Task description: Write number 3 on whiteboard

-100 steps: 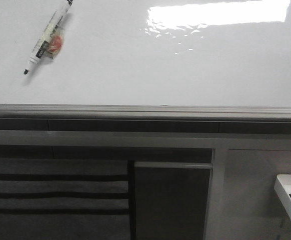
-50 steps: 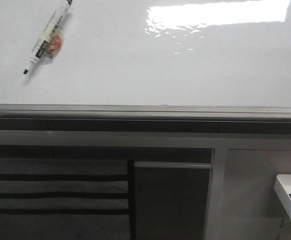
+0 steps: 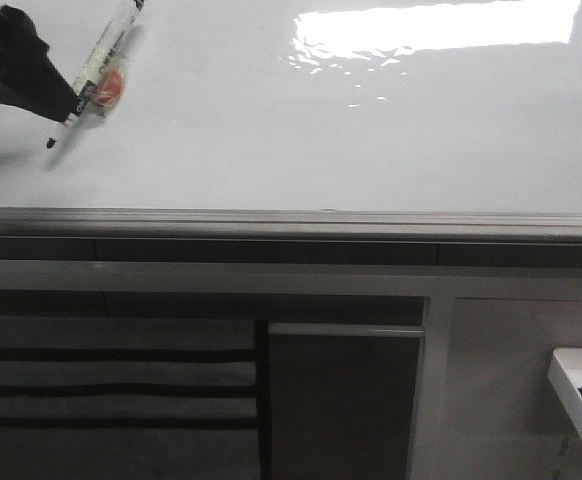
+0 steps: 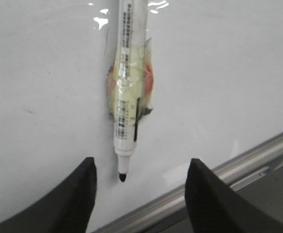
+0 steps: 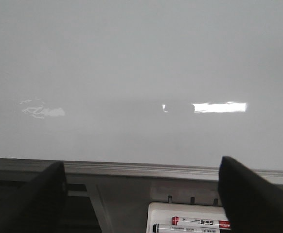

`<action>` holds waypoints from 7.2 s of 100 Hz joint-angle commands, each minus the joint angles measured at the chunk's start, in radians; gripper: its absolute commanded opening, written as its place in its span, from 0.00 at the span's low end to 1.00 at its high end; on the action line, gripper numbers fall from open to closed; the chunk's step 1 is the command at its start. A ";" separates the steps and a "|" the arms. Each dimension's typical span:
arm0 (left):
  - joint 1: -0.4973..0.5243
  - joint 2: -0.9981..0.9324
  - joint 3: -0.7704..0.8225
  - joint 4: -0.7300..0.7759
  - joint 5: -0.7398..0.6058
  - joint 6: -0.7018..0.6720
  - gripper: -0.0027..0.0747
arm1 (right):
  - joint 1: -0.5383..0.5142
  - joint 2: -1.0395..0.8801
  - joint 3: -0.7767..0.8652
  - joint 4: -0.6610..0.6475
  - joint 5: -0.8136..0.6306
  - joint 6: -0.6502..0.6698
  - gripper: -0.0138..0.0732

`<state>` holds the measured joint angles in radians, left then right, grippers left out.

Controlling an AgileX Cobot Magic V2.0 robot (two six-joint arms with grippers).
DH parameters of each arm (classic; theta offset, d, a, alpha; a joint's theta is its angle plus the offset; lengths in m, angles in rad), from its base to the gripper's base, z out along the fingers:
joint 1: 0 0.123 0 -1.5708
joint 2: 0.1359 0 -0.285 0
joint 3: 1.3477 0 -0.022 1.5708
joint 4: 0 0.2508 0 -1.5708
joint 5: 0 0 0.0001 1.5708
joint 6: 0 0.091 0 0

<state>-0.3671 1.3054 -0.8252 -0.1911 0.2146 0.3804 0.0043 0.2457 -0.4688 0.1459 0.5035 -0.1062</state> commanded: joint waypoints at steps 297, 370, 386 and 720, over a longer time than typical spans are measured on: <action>-0.378 -0.096 -0.239 -0.099 0.765 0.439 0.01 | 0.629 1.041 -0.582 0.720 0.271 -1.101 0.72; -0.378 -0.096 -0.239 -0.095 0.737 0.461 0.01 | 0.629 1.100 -0.613 0.753 0.316 -1.101 0.59; -0.378 -0.096 -0.239 -0.095 0.735 0.461 0.01 | 0.629 1.100 -0.613 0.753 0.316 -1.101 0.45; 0.042 -0.566 0.029 -0.129 0.428 0.099 0.59 | 0.352 1.183 -0.761 0.077 0.258 -0.101 0.19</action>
<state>-0.3299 0.7370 -0.7706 -0.2935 0.7094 0.4904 0.3694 1.4463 -1.2232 0.2476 0.7667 -0.2111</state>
